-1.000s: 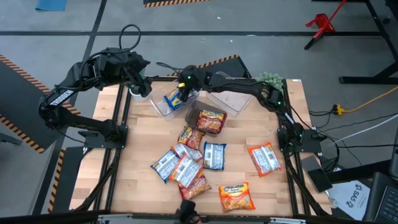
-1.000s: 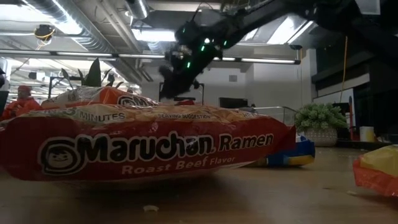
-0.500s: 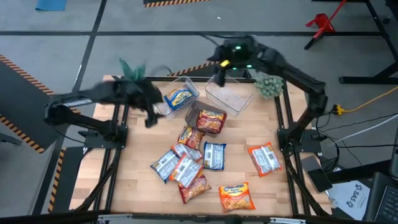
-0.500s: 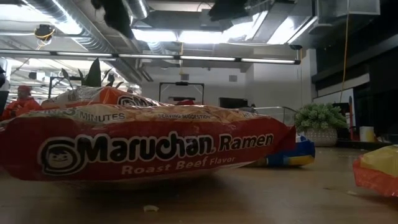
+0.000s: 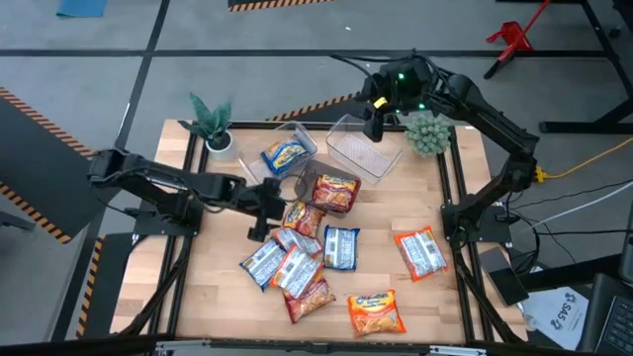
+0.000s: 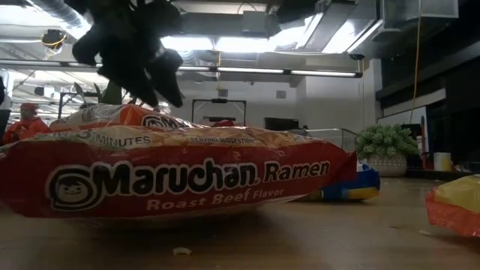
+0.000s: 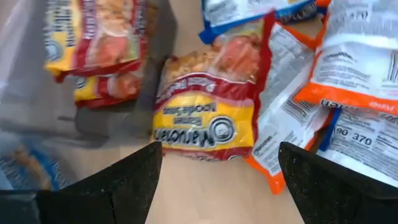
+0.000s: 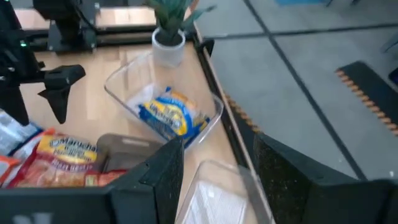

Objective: Sort Maruchan noodles
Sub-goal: Put the red noodle pack into the gray bin

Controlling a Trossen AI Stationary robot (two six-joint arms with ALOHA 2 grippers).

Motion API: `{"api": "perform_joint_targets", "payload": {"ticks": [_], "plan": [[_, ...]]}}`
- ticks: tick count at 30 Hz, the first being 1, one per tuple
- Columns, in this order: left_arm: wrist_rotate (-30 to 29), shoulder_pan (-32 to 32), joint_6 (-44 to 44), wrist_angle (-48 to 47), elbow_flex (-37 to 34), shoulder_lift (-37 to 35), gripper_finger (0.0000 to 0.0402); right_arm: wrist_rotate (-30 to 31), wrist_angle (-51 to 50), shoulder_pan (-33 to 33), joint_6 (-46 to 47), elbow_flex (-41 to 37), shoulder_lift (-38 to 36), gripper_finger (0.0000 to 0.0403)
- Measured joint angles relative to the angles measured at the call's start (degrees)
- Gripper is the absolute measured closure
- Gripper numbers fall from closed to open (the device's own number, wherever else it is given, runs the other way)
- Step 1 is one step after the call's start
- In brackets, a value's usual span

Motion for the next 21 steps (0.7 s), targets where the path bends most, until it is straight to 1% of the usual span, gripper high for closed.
{"api": "perform_joint_targets", "payload": {"ticks": [5, 8, 12, 14, 17, 19, 21], "plan": [[-2.7, -1.4, 3.5, 3.7, -0.1, 4.9, 0.0085, -0.4, -0.6, 0.0, 0.9, -0.5, 0.0, 0.0219], [-2.8, -1.8, 5.4, 5.0, -0.1, 8.1, 0.0085, -0.5, -0.4, 0.0, 1.0, -0.5, 0.0, 0.0219], [-2.9, -1.9, 5.6, 5.3, -0.1, 11.9, 0.0085, -0.5, -0.7, 0.0, 1.4, -0.5, 0.0, 0.0219], [-5.3, -1.9, 5.7, 6.3, -0.1, 13.6, 0.0085, -0.5, -0.9, 0.0, 1.4, -0.5, 0.0, 0.0219], [-11.5, -1.8, 6.8, 8.7, -0.1, 15.8, 0.0085, -0.5, -0.9, 0.0, 1.4, -0.5, 0.0, 0.0219], [-12.7, -1.8, 7.8, 10.2, -0.1, 16.6, 0.0085, -0.5, -0.9, 0.0, 1.5, -0.5, 0.0, 0.0219], [-12.1, -1.8, 8.5, 11.9, -0.1, 17.3, 0.0085, -0.5, -0.9, 0.0, 1.7, -0.5, 0.0, 0.0219]]}}
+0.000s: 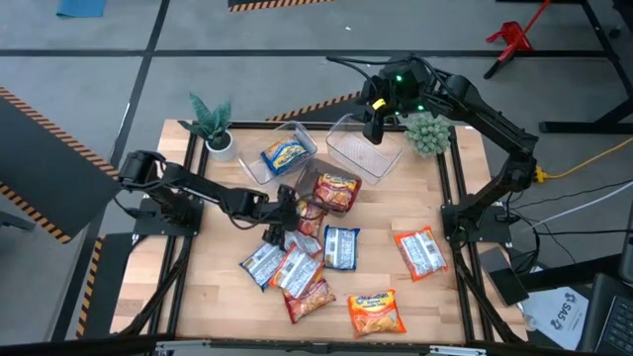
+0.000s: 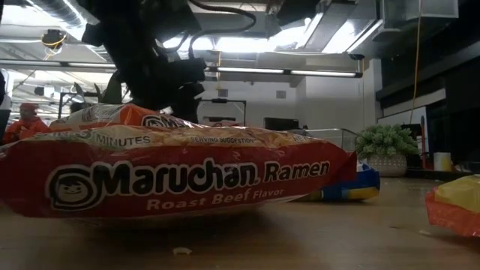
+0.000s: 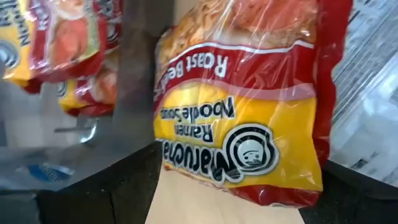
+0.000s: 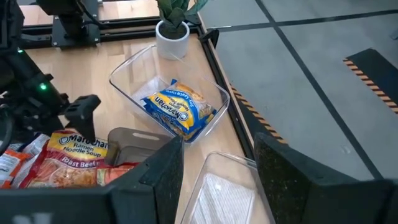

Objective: Sort Maruchan noodles
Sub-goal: Put the red noodle pack into the gray bin

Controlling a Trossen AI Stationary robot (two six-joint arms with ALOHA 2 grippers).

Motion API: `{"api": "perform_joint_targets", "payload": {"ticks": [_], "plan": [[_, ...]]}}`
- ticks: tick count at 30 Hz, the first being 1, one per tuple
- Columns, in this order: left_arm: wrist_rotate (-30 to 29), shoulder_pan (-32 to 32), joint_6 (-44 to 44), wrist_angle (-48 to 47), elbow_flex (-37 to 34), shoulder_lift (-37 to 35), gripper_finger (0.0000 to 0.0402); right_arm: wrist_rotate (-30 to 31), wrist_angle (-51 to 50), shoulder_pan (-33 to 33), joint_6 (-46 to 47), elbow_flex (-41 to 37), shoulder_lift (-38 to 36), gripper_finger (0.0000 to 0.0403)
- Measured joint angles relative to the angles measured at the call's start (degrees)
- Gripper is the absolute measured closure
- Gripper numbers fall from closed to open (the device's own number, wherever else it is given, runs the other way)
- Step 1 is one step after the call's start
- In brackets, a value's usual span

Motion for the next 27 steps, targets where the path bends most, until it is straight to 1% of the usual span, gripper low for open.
{"api": "perform_joint_targets", "payload": {"ticks": [3, 6, 14, 20, 24, 27], "plan": [[0.7, -0.6, 0.7, 1.1, 0.0, 0.2, 0.0089, 0.0, -0.7, 0.0, 0.0, 0.0, 0.0, 0.0219], [0.9, -0.8, 0.7, 1.6, 0.0, 0.2, 0.0108, 0.0, -1.3, 0.0, 0.0, 0.0, 0.0, 0.0219], [0.1, -0.8, -0.4, 3.4, 0.0, 0.2, 0.0201, 0.0, -1.4, 0.0, 0.0, 0.0, 0.0, 0.0219], [-1.0, -1.3, -3.5, 4.4, 0.0, 0.2, 0.0253, 0.0, -2.0, 0.0, 0.9, 0.0, 0.0, 0.0219], [-2.2, -3.0, -4.8, 4.0, 0.7, 0.1, 0.0277, 0.0, -2.5, 0.0, 0.9, 0.0, 0.0, 0.0219], [-3.0, -4.3, -6.2, 2.6, 1.7, -0.3, 0.0283, 0.0, -2.5, 0.0, 1.0, 0.0, 0.0, 0.0219]]}}
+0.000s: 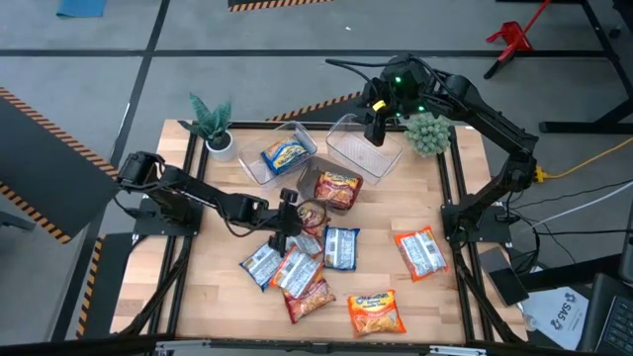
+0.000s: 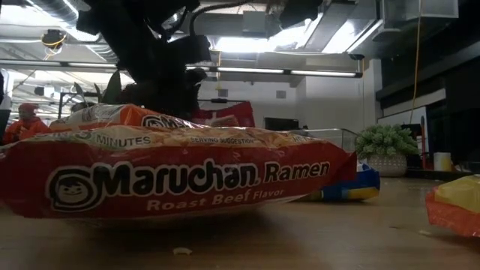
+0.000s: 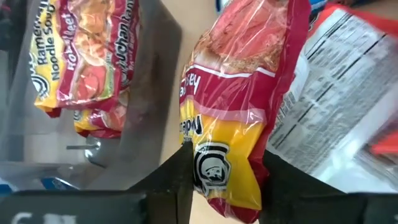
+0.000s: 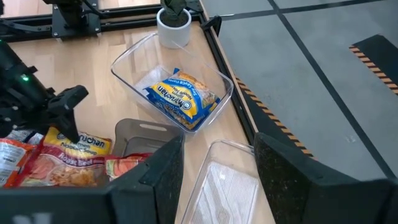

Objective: Sort Maruchan noodles
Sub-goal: Put the red noodle pack into the gray bin

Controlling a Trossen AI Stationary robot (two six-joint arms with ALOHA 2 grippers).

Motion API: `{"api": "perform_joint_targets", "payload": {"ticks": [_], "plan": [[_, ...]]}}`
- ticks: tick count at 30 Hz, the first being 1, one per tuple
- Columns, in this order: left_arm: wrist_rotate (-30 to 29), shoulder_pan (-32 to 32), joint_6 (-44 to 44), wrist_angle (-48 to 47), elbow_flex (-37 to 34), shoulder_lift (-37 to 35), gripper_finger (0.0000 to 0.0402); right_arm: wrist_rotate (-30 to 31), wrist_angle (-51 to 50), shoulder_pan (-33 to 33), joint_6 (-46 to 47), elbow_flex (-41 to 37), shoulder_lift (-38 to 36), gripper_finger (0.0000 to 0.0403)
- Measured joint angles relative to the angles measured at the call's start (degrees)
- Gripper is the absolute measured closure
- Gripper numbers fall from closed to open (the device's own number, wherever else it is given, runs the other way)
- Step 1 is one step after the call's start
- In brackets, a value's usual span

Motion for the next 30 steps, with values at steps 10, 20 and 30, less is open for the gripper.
{"api": "perform_joint_targets", "payload": {"ticks": [10, 20, 30], "plan": [[-2.5, -2.0, -8.7, -13.6, 6.3, -5.2, 0.0287, 0.0, 0.0, 0.0, 0.0, 0.0, 0.0, 0.0219], [-10.4, -0.5, -19.5, -21.6, 11.7, -14.7, 0.0287, -1.5, -0.8, 0.0, -0.1, 0.1, 0.0, 0.0219], [-6.0, 11.1, -44.7, -12.9, 12.1, -17.4, 0.0287, -1.1, -1.2, 0.0, -0.1, 0.1, 0.0, 0.0219]]}}
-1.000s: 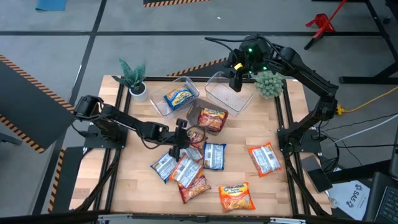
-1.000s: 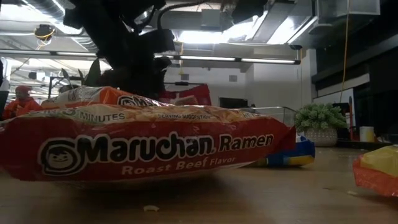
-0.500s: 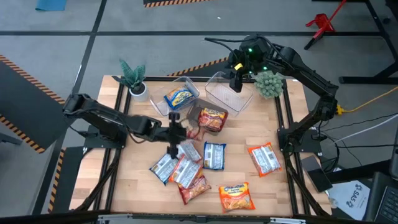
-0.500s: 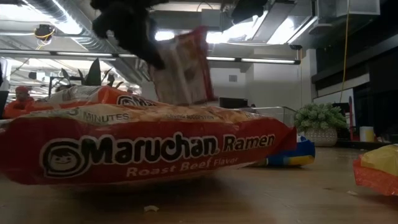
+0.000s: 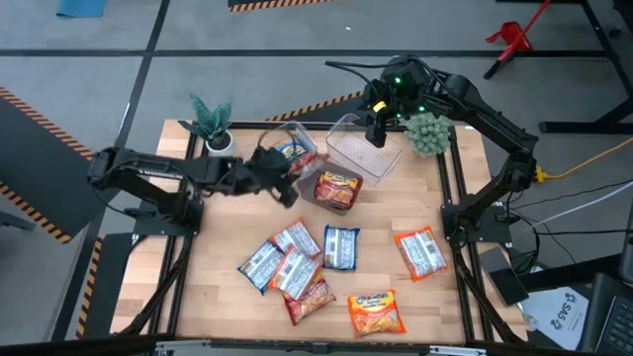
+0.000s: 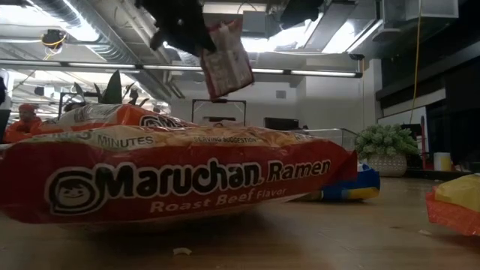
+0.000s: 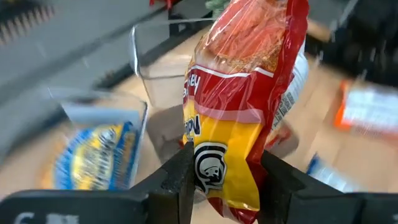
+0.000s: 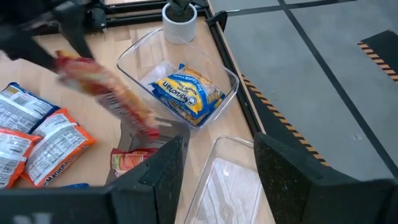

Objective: Sort Maruchan noodles
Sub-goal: Put the red noodle pack into the gray bin

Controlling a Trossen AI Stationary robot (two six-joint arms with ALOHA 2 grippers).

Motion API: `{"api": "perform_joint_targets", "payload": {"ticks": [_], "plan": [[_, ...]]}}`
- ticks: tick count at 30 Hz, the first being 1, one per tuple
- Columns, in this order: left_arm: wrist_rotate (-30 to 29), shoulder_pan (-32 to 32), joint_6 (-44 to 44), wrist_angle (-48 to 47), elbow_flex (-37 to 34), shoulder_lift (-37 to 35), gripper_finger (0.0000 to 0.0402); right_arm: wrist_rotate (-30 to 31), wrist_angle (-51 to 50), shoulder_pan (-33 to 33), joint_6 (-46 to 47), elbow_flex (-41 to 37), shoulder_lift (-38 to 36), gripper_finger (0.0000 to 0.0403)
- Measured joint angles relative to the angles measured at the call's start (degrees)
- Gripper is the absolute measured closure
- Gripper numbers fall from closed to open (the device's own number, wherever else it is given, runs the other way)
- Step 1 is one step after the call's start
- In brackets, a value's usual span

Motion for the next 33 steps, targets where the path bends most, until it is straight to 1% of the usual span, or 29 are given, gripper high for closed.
{"api": "perform_joint_targets", "payload": {"ticks": [3, 5, 8, 10, 17, 23, 33], "plan": [[5.2, 3.0, -10.0, 1.0, 0.0, 0.4, 0.0286, 0.1, 0.0, 0.0, 0.2, 0.0, 0.0, 0.0219], [5.8, 3.5, -12.6, 1.8, 0.0, 0.3, 0.0286, 0.1, -0.1, 0.0, 0.3, 0.0, 0.0, 0.0219], [3.9, 3.4, -12.8, 1.5, 0.0, 0.4, 0.0288, 0.7, 0.0, 0.0, 0.3, 0.0, 0.0, 0.0219], [2.6, 3.4, -13.2, 2.0, 0.1, 1.7, 0.0288, 1.1, 0.0, 0.0, 0.4, 0.0, 0.0, 0.0219], [2.8, 3.4, -18.3, 2.4, -0.1, 7.8, 0.0289, 1.2, -0.1, 0.0, 0.4, -0.1, 0.0, 0.0219], [1.2, 3.4, -23.2, 2.2, -0.1, 9.6, 0.029, 1.2, -0.1, 0.0, 0.4, -0.1, 0.0, 0.0219], [1.6, 3.4, -23.6, 2.6, -0.1, 13.6, 0.0291, 1.3, -0.1, 0.0, 0.4, -0.1, 0.0, 0.0219]]}}
